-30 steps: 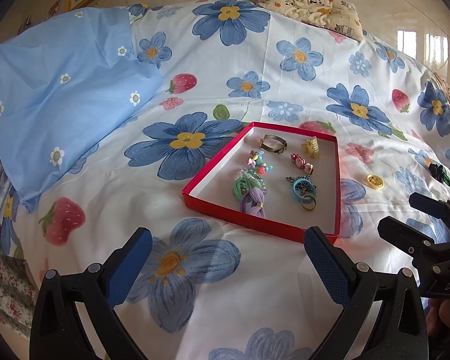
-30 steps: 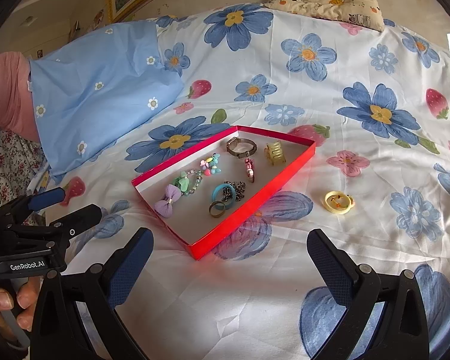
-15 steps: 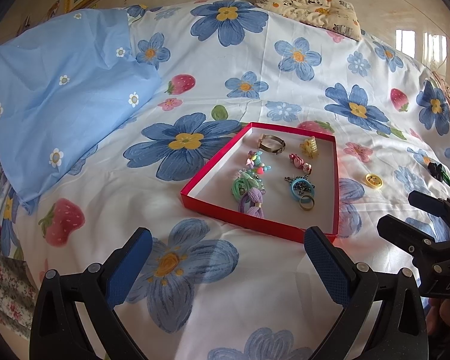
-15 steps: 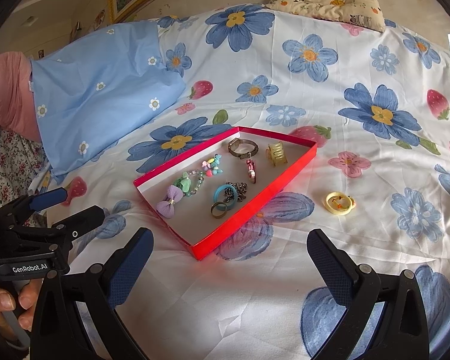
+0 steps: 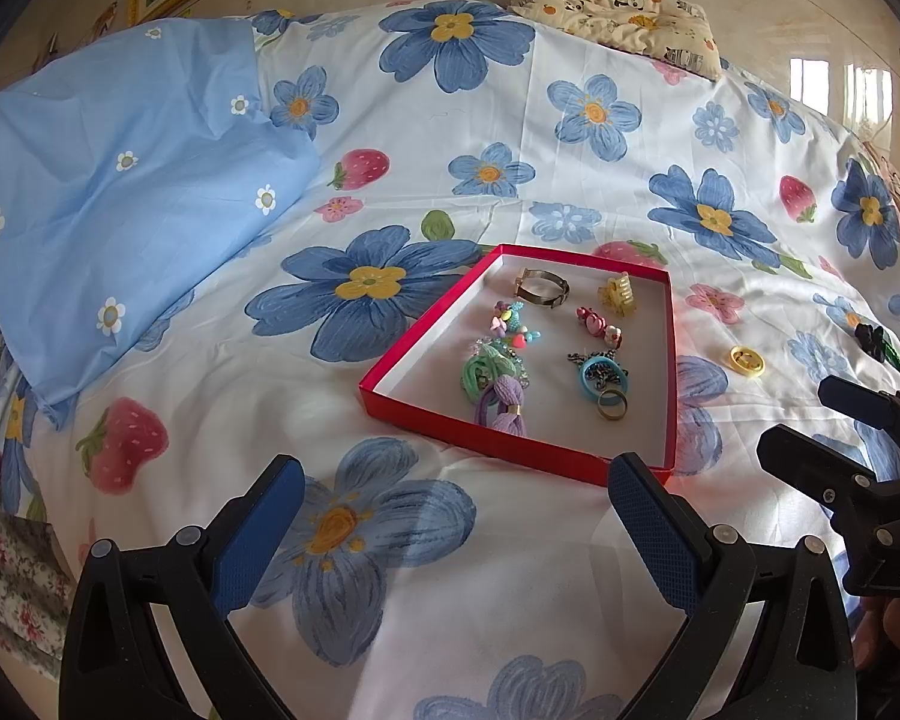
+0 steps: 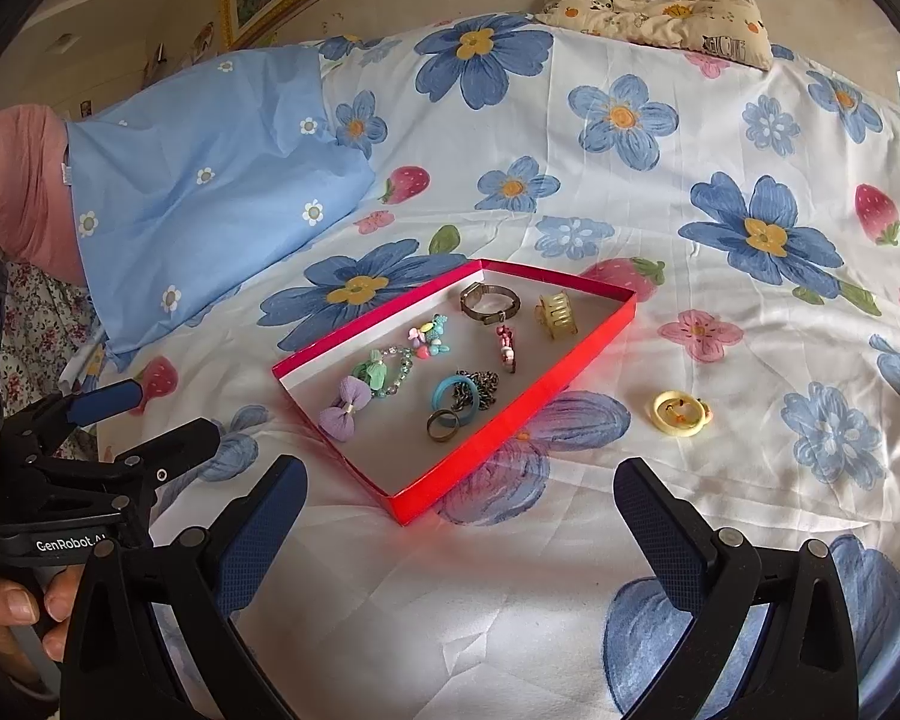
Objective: Organize jewelry
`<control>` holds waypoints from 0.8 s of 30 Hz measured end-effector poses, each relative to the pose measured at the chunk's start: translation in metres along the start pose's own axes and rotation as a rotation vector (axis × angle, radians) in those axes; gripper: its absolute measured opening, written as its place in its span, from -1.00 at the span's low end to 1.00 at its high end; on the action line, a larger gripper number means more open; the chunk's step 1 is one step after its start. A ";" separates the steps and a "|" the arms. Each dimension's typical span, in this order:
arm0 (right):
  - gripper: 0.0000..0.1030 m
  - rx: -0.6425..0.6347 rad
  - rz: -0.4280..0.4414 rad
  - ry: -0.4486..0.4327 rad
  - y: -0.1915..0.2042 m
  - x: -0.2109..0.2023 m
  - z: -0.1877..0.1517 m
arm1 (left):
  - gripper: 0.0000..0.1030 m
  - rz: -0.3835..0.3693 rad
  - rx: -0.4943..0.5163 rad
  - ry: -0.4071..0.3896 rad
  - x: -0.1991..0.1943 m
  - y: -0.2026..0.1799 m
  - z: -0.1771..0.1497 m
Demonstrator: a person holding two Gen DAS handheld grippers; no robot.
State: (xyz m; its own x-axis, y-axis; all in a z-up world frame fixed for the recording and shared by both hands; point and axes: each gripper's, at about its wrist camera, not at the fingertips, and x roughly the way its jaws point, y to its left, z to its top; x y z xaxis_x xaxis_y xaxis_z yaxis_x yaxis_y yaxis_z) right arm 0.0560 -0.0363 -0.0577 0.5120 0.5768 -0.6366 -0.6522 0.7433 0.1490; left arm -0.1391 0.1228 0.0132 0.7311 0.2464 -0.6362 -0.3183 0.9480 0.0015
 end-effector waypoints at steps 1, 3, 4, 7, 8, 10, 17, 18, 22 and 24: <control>1.00 0.000 0.000 0.000 0.000 0.000 0.000 | 0.99 0.000 0.000 0.000 0.000 0.000 0.000; 1.00 0.000 0.001 -0.001 0.000 -0.001 0.000 | 0.99 -0.001 0.002 -0.001 0.000 0.000 0.000; 1.00 0.000 0.000 -0.001 0.000 0.000 0.000 | 0.99 -0.001 0.002 -0.001 0.000 -0.001 0.000; 1.00 -0.003 0.002 -0.003 0.001 -0.001 0.001 | 0.99 -0.003 0.006 -0.003 0.000 -0.001 0.000; 1.00 -0.003 0.003 -0.003 0.001 -0.001 0.001 | 0.99 -0.004 0.004 -0.002 0.000 -0.001 0.000; 1.00 -0.004 0.003 -0.003 0.001 -0.001 0.001 | 0.99 -0.006 0.005 0.001 0.001 -0.001 0.001; 1.00 -0.002 0.006 -0.002 0.001 -0.001 0.001 | 0.99 -0.005 0.010 0.001 0.002 -0.002 0.002; 1.00 -0.001 0.007 -0.001 0.000 -0.001 0.002 | 0.99 -0.006 0.010 0.003 0.002 -0.002 0.002; 1.00 0.000 0.008 0.002 0.000 0.000 0.002 | 0.99 -0.008 0.013 0.008 0.006 0.000 0.004; 1.00 0.000 0.008 0.003 -0.001 0.001 0.001 | 0.99 -0.009 0.016 0.010 0.009 0.001 0.005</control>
State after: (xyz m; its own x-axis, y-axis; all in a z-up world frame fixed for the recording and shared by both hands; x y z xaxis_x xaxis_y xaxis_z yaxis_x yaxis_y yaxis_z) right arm 0.0575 -0.0360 -0.0572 0.5049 0.5816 -0.6378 -0.6561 0.7387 0.1543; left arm -0.1299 0.1266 0.0117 0.7278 0.2356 -0.6440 -0.3017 0.9534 0.0078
